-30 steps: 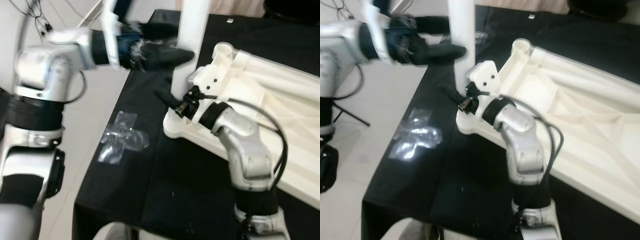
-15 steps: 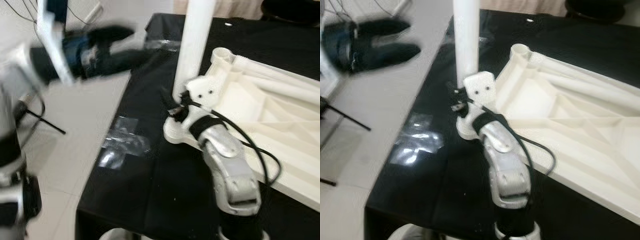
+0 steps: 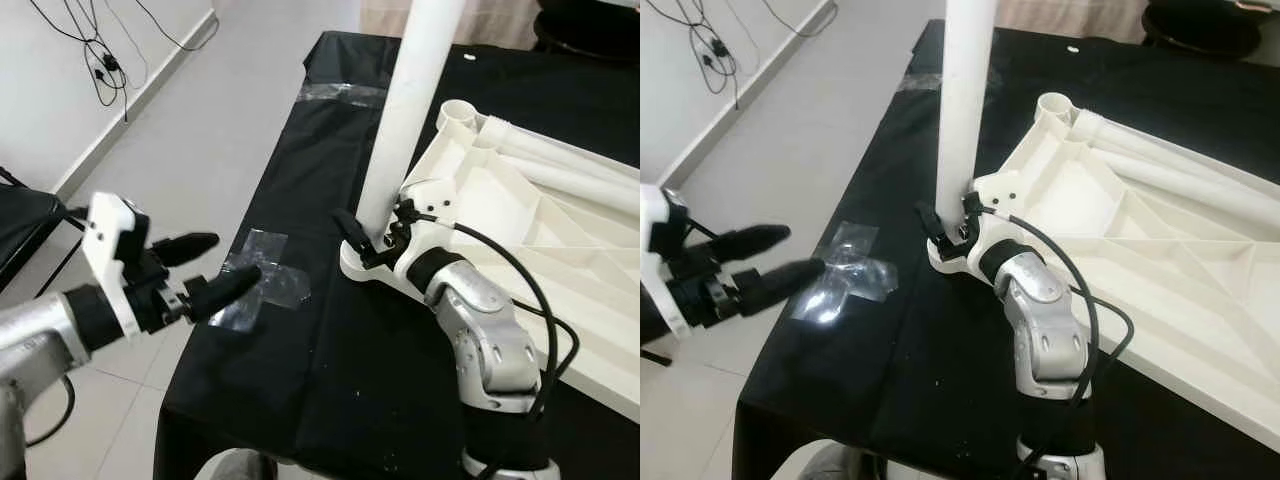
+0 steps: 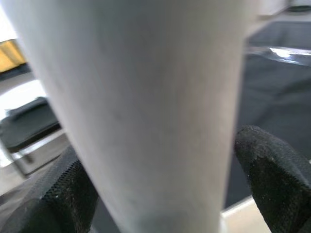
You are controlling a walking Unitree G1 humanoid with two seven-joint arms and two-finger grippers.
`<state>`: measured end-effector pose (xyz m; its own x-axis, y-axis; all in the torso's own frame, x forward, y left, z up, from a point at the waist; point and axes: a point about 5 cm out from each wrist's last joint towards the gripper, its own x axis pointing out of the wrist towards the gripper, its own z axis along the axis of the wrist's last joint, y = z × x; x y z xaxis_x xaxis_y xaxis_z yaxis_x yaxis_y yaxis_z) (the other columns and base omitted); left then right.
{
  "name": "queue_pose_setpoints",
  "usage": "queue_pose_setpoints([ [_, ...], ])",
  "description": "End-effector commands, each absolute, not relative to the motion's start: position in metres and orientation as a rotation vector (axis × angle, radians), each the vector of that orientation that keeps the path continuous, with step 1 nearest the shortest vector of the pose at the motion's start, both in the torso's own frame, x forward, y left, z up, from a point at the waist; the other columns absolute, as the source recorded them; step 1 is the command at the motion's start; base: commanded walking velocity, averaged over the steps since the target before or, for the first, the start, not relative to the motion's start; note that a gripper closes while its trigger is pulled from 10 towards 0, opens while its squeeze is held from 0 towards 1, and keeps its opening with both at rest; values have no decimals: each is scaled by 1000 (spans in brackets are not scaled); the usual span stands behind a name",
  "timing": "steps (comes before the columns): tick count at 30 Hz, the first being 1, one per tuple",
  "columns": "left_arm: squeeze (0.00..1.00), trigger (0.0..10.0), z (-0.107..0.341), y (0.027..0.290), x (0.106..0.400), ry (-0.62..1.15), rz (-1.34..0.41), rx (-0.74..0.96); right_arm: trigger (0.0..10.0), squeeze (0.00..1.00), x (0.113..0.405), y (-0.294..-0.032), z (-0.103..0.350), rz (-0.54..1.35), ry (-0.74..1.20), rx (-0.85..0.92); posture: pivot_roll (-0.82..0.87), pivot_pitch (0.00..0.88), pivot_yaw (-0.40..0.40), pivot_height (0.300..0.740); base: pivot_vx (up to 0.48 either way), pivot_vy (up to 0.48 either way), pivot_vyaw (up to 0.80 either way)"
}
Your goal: Building children table
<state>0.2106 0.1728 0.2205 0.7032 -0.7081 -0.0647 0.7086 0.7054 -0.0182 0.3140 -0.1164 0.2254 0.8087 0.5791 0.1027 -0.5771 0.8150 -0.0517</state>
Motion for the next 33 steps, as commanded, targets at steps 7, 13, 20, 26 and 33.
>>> queue_pose_setpoints([
  [7,0,10000,162,139,204,82,-575,54,10000,0,337,-127,236,942,-161,-88,83,158,-31,740,0,0,0],
  [13,0,10000,152,142,206,47,-446,-67,8235,0,341,-123,238,1296,-118,-136,121,139,-54,740,0,0,0],
  [20,0,10000,151,140,204,18,-436,-113,4196,0,341,-120,246,1421,-119,-116,125,142,-55,740,0,0,0],
  [26,0,10000,149,130,207,-31,-440,-79,0,0,347,-115,247,1468,-126,-138,113,157,-56,740,0,0,0],
  [33,0,10000,148,125,207,-57,-446,-76,0,0,338,-125,232,1358,-124,-160,79,179,-73,740,0,0,0],
])
